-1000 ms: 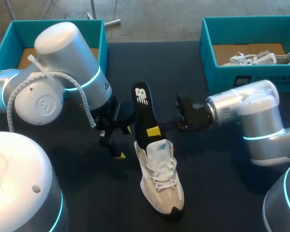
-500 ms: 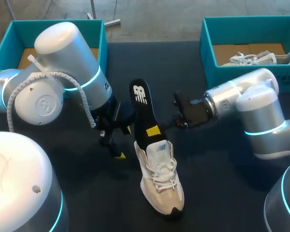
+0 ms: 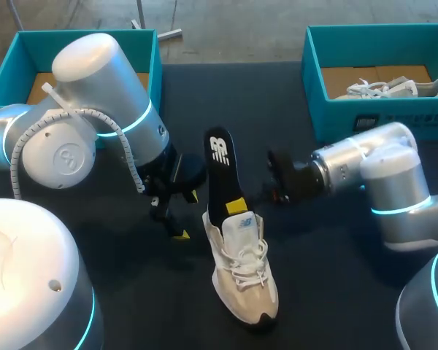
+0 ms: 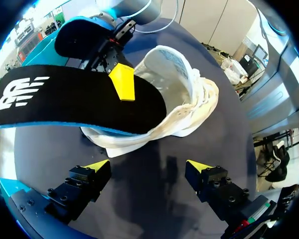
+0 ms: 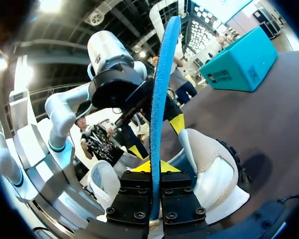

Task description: Take the shoe out of the shoebox, open the shoe tongue, remove and reinsert the insole, then place the shoe into the shoebox

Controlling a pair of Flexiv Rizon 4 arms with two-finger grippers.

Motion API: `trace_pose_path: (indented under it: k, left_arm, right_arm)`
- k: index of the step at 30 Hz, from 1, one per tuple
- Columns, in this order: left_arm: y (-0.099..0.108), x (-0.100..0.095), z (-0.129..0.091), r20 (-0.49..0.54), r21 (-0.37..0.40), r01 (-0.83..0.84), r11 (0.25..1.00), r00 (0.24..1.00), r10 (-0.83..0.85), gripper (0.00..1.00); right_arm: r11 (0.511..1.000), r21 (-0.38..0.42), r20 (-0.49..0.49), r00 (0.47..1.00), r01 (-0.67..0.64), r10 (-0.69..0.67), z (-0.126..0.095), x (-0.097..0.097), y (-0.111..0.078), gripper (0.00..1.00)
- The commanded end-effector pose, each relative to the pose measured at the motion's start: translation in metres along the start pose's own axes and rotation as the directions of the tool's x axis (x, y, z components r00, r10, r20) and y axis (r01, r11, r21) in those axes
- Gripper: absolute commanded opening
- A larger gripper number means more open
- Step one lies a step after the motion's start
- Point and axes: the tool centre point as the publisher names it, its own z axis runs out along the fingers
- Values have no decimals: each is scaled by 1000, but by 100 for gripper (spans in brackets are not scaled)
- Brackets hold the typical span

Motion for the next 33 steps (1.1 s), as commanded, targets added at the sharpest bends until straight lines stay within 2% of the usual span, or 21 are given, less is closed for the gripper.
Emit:
trace_pose_path:
  k: [1, 18, 25, 27, 28, 29, 33]
  left_arm:
    - [0, 1, 0, 1, -2, 0, 1000, 1000, 0, 100]
    - [0, 1, 0, 1, -2, 0, 1000, 1000, 0, 100]
    - [0, 1, 0, 1, -2, 0, 1000, 1000, 0, 100]
    - [0, 1, 0, 1, -2, 0, 1000, 1000, 0, 100]
    - [0, 1, 0, 1, -2, 0, 1000, 1000, 0, 100]
    - [0, 1, 0, 1, -2, 0, 1000, 1000, 0, 100]
    - [0, 1, 0, 1, -2, 0, 1000, 1000, 0, 100]
  right_arm:
    - [1000, -16, -8, 1000, 4, -4, 4, -2, -9, 0]
    - [1000, -23, -13, 1000, -6, 6, 14, 8, -27, 0]
    - [999, -34, -5, 1000, 0, 0, 14, 10, -23, 0]
    - [999, -35, -3, 1000, 6, -6, 14, 10, -20, 24]
    - [999, -36, -1, 1000, 10, -10, 14, 11, -19, 29]
    - [999, -34, 0, 1000, 13, -13, 14, 11, -17, 33]
    - [999, -24, 5, 1000, 24, -23, 15, 12, -12, 32]
